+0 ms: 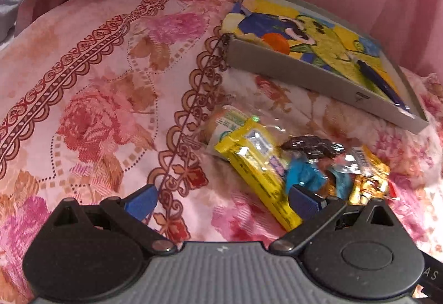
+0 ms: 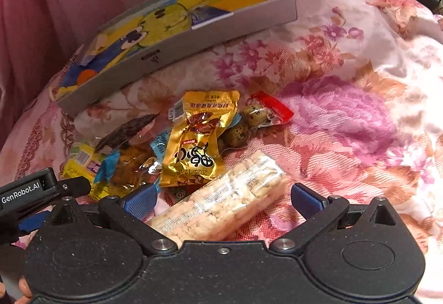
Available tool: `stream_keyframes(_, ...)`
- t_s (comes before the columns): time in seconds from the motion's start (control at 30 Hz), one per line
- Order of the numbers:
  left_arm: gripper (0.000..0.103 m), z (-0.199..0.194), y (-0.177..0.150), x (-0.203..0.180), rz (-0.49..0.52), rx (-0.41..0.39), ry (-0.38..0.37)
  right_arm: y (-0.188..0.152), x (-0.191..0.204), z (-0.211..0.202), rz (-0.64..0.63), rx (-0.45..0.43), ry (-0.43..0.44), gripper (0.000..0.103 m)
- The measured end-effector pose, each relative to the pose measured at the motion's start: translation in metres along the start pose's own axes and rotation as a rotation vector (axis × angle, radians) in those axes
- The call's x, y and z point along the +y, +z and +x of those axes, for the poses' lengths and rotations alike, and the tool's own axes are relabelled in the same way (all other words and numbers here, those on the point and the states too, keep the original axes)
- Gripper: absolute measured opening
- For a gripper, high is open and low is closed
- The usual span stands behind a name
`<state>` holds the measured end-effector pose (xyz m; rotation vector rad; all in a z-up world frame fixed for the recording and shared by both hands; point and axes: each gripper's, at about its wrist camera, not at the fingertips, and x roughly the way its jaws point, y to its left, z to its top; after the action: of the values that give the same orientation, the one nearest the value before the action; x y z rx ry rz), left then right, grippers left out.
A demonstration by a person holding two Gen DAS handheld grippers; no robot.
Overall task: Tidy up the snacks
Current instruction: 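Grasp the rice-cake bar with the right tool while the left tool grasps the yellow wafer bar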
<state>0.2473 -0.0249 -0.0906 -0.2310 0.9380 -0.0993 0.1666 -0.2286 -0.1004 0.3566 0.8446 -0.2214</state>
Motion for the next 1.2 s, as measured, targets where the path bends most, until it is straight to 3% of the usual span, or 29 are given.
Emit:
stream_keyframes(0.1, 0.102, 0.006, 0.003, 0.006, -0.034, 0.001, -0.022, -0.001, 0.003, 0.008, 0.003, 0.016, 0.000, 0.102)
stream_keyframes(0.3, 0.098, 0.006, 0.005, 0.023, -0.179, -0.041, -0.174, -0.005, 0.006, 0.012, -0.007, 0.019, -0.007, 0.100)
stream_keyframes(0.37, 0.084, 0.006, 0.004, 0.025, -0.200, -0.041, -0.213, -0.006, 0.005, 0.011, -0.003, 0.015, -0.011, 0.097)
stream_keyframes(0.6, 0.065, 0.009, -0.004, 0.028, -0.266, -0.020, -0.308, -0.009, 0.003, 0.007, 0.026, 0.014, -0.005, 0.091)
stream_keyframes(0.73, 0.043, 0.018, -0.001, 0.036, -0.319, -0.002, -0.328, -0.010, 0.005, 0.007, 0.004, 0.020, -0.008, 0.091)
stream_keyframes(0.9, 0.034, 0.031, -0.001, 0.058, -0.483, 0.022, -0.399, -0.010, 0.003, 0.007, 0.012, 0.018, 0.000, 0.090)
stream_keyframes(0.97, 0.026, 0.031, -0.001, 0.060, -0.493, 0.025, -0.420, -0.009, 0.002, 0.007, 0.015, 0.015, 0.006, 0.085)
stream_keyframes(1.2, 0.017, 0.017, 0.000, 0.043, -0.404, -0.018, -0.438, -0.010, 0.000, 0.003, 0.040, 0.011, 0.046, 0.064)
